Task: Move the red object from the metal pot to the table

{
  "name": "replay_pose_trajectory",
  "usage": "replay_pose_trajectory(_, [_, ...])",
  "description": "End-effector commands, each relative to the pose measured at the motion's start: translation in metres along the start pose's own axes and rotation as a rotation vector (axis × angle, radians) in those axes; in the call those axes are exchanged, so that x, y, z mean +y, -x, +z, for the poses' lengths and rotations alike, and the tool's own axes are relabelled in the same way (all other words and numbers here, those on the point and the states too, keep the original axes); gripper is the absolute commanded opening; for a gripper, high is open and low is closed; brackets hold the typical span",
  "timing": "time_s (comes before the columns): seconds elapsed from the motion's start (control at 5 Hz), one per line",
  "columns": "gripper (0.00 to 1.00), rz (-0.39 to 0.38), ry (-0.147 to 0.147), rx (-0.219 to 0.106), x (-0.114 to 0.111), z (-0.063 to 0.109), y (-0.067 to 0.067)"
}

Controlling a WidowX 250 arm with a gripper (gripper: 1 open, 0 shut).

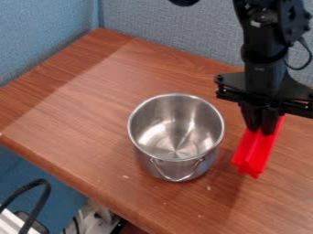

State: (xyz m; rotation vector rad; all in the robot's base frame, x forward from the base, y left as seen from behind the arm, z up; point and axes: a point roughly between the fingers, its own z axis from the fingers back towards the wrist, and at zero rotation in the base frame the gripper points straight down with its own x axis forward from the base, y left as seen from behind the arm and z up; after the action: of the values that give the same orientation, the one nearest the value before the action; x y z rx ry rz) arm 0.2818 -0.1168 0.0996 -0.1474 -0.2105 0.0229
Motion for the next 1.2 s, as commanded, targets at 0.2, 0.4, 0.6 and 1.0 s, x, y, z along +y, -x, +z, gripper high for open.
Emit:
replay_pose_trajectory(0.2, [0.00,0.022,0.005,-0.028,-0.001,-0.005,-0.010])
replay_pose_trajectory(0.4, [0.00,0.038,0.012,-0.038,-0.001,-0.007,-0.012])
replay_pose_trajectory(0.6, [0.00,0.043,0.011,-0.043,-0.001,-0.008,-0.013])
replay_pose_trajectory(1.0, [0.00,0.044,0.004,-0.050,-0.001,-0.010,-0.015])
